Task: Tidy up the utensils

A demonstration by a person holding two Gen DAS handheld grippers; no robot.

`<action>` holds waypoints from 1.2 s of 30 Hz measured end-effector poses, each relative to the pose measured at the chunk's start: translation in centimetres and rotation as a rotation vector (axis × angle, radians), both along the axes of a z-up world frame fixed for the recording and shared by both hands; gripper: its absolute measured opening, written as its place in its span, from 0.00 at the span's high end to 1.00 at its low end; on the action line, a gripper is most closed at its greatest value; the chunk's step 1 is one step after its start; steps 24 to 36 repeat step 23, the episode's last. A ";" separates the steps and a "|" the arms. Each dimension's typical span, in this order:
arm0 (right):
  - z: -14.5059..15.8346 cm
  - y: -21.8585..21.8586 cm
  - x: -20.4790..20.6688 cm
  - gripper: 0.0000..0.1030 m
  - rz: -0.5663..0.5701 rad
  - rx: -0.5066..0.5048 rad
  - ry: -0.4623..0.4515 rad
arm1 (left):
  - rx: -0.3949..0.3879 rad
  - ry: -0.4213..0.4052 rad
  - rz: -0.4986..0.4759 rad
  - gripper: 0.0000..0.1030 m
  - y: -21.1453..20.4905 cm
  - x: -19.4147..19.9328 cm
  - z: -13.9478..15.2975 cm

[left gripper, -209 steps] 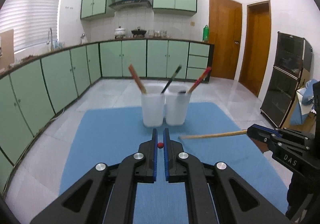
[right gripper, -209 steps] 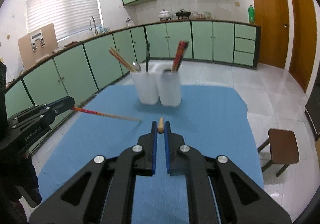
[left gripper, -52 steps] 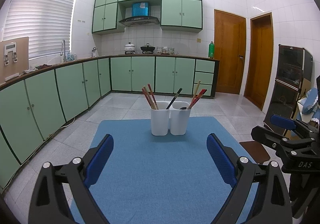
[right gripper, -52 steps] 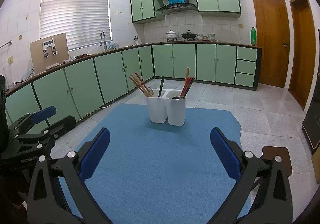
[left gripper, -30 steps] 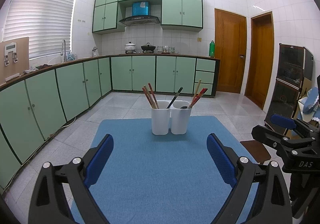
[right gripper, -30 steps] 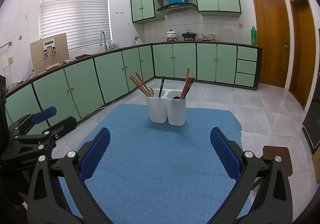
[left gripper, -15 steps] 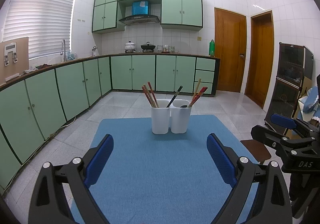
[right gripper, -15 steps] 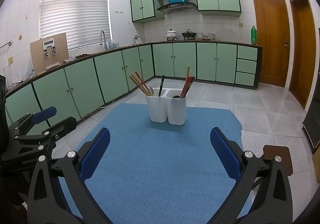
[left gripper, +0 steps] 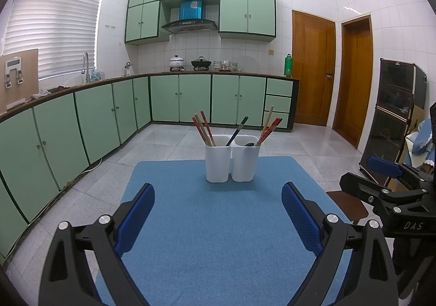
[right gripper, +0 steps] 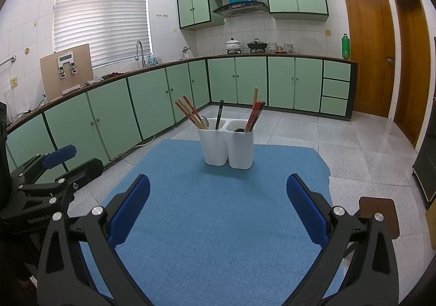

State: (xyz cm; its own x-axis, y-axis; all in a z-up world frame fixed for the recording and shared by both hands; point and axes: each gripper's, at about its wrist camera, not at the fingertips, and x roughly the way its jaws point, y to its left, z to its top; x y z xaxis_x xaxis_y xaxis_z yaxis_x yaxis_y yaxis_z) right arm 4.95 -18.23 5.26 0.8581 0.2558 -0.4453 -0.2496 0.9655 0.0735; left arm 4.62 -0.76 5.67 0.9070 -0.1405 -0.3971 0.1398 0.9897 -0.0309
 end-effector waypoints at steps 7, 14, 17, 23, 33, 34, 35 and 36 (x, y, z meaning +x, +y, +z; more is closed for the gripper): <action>-0.8 0.1 0.1 0.05 -0.002 0.000 0.010 | 0.003 0.001 -0.004 0.10 -0.1 -0.1 0.0; -1.1 0.1 0.3 0.05 -0.003 0.000 0.013 | 0.006 0.007 -0.001 0.10 -0.2 0.2 0.0; -1.0 0.1 0.2 0.05 -0.005 0.001 0.013 | 0.006 0.010 0.004 0.10 -0.1 0.2 0.0; -1.0 0.0 0.3 0.05 -0.004 0.000 0.015 | 0.008 0.015 0.005 0.10 -0.1 0.2 0.0; -1.0 0.0 0.3 0.05 -0.004 0.000 0.015 | 0.008 0.015 0.005 0.10 -0.1 0.2 0.0; -1.0 0.0 0.3 0.05 -0.004 0.000 0.015 | 0.008 0.015 0.005 0.10 -0.1 0.2 0.0; -1.0 0.0 0.3 0.05 -0.004 0.000 0.015 | 0.008 0.015 0.005 0.10 -0.1 0.2 0.0; -1.0 0.0 0.3 0.05 -0.004 0.000 0.015 | 0.008 0.015 0.005 0.10 -0.1 0.2 0.0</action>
